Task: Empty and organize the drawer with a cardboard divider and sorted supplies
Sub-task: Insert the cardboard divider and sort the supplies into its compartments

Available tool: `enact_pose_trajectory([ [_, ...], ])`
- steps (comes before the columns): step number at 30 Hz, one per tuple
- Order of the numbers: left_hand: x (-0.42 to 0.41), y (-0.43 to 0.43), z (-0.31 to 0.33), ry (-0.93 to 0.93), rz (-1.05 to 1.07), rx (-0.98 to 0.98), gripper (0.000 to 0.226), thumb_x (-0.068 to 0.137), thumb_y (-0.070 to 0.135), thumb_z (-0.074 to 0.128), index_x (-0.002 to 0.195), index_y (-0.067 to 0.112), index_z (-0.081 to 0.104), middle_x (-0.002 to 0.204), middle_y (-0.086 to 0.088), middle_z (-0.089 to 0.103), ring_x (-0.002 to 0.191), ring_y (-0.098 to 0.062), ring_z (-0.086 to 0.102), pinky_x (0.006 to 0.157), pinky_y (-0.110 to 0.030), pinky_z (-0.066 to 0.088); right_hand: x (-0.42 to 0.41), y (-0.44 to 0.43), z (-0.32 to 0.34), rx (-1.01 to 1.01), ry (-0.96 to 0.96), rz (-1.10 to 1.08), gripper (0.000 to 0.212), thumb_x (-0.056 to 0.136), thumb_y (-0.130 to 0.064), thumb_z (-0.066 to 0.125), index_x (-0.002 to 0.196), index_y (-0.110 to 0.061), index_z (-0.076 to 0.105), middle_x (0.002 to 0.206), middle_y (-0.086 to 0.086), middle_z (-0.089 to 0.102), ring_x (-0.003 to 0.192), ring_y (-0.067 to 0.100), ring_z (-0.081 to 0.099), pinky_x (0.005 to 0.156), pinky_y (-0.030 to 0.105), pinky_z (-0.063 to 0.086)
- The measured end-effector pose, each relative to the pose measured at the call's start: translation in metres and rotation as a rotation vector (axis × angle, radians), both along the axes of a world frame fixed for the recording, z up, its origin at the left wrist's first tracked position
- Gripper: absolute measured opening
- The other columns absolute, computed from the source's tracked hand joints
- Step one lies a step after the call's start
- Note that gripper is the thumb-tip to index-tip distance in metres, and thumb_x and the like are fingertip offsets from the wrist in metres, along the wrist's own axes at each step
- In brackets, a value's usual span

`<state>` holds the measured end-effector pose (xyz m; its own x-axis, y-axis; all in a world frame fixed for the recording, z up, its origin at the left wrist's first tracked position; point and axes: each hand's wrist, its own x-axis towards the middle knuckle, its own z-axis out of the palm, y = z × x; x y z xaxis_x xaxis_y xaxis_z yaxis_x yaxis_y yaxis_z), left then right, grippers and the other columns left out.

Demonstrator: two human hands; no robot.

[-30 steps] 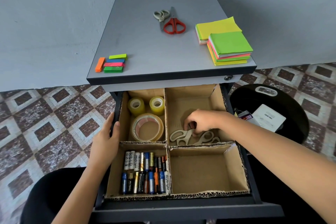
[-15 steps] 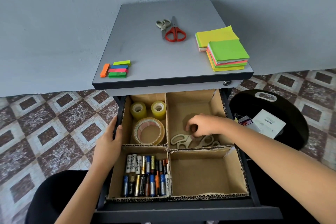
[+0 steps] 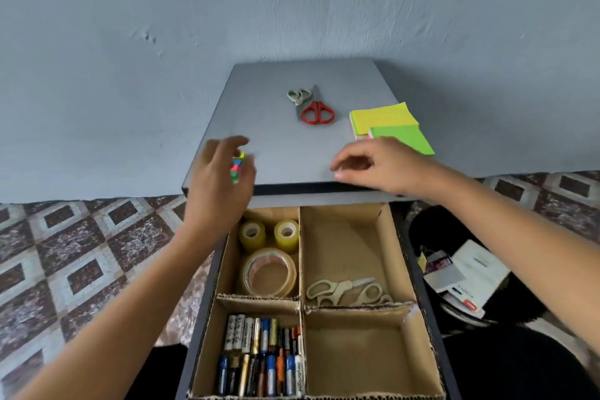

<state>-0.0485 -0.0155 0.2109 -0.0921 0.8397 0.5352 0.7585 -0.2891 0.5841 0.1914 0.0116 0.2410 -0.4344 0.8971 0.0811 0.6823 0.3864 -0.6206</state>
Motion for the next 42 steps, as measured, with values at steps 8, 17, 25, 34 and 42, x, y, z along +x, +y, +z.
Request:
enact_pose_trajectory([
  [8, 0.043, 0.15, 0.053, 0.237, -0.097, -0.293, 0.035, 0.091, 0.027, 0.051, 0.124, 0.015, 0.055, 0.12, -0.013, 0.058, 0.111, -0.029, 0.053, 0.095, -0.033, 0.043, -0.019, 0.093, 0.043, 0.092, -0.016, -0.187, 0.015, 0.084, -0.022, 0.067, 0.096, -0.014, 0.07, 0.081, 0.003, 0.064, 0.06, 0.013, 0.054, 0.052, 0.016, 0.042],
  [17, 0.055, 0.225, 0.034, 0.141, -0.037, -0.597, 0.034, 0.089, 0.014, 0.049, 0.109, -0.012, 0.058, 0.113, -0.029, 0.061, 0.106, -0.04, 0.059, 0.085, -0.036, 0.05, -0.055, 0.181, 0.015, -0.002, -0.241, -0.377, 0.023, 0.089, -0.016, 0.056, 0.107, -0.005, 0.066, 0.114, 0.015, 0.065, 0.106, 0.028, 0.058, 0.062, 0.023, 0.037],
  [25, 0.06, 0.255, 0.016, 0.128, 0.019, -0.704, 0.016, 0.083, 0.015, 0.058, 0.072, 0.003, 0.055, 0.074, -0.014, 0.06, 0.082, -0.03, 0.061, 0.063, -0.028, 0.042, -0.065, 0.225, -0.009, -0.036, -0.175, -0.556, 0.032, 0.087, -0.022, 0.062, 0.111, -0.001, 0.059, 0.12, 0.018, 0.06, 0.114, 0.032, 0.055, 0.083, 0.03, 0.044],
  [34, 0.056, 0.254, 0.026, 0.101, 0.028, -0.729, 0.009, 0.084, 0.005, 0.052, 0.078, 0.0, 0.057, 0.081, -0.018, 0.063, 0.079, -0.032, 0.064, 0.064, -0.029, 0.048, -0.065, 0.238, -0.002, -0.369, 0.131, -0.569, 0.019, 0.086, -0.007, 0.06, 0.071, -0.009, 0.049, 0.079, 0.009, 0.056, 0.072, 0.022, 0.058, 0.066, 0.028, 0.048],
  [42, 0.033, 0.216, 0.047, -0.504, -0.053, -0.874, 0.021, 0.09, -0.002, 0.055, 0.07, 0.004, 0.051, 0.063, -0.008, 0.054, 0.055, -0.014, 0.052, 0.056, -0.023, 0.045, -0.058, 0.188, 0.027, -0.545, 0.722, -0.621, 0.02, 0.089, 0.0, 0.058, 0.071, -0.004, 0.051, 0.064, 0.01, 0.057, 0.054, 0.017, 0.055, 0.05, 0.029, 0.046],
])
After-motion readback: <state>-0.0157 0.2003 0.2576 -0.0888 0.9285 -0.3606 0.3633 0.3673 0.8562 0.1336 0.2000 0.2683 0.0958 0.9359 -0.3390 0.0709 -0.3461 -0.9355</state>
